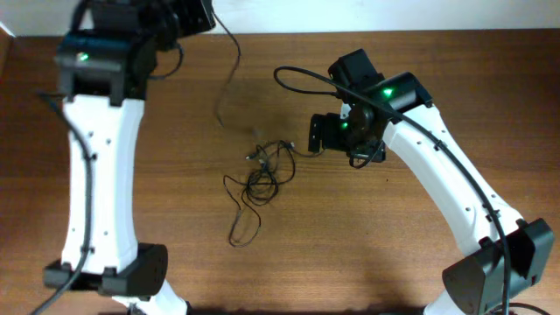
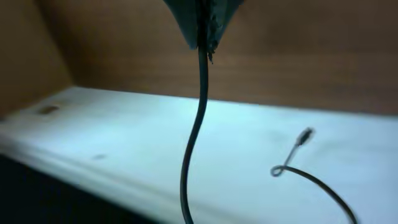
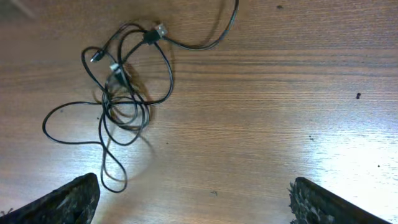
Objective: Untangle cables
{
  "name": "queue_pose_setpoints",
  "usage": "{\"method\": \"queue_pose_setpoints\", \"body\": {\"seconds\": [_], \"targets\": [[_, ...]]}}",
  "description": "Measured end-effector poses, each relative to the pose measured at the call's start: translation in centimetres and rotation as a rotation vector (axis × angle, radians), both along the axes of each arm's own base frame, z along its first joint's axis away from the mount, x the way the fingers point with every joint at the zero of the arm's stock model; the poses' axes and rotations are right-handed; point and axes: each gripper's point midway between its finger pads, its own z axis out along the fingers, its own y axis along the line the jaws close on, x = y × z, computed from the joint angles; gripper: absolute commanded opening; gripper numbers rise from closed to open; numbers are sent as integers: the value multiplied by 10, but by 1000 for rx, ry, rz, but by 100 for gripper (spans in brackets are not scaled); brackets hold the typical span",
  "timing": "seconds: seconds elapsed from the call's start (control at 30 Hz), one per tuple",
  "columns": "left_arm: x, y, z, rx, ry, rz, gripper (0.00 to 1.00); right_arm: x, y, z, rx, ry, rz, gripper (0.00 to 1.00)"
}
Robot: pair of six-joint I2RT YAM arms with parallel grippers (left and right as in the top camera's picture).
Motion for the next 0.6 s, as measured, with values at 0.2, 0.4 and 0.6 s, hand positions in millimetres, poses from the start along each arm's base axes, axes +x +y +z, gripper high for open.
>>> {"method": "queue_pose_setpoints", "body": {"seconds": [0.2, 0.4, 0.6], "targets": [[-41, -35, 52, -90, -116, -243, 0, 0, 0, 0, 0, 1, 0, 99], [-21, -2, 47, 142, -199, -103, 0, 0, 0, 0, -1, 1, 1, 99], [28, 27, 32, 258, -247, -30, 0, -4, -2, -1, -9, 18, 1, 99]]}}
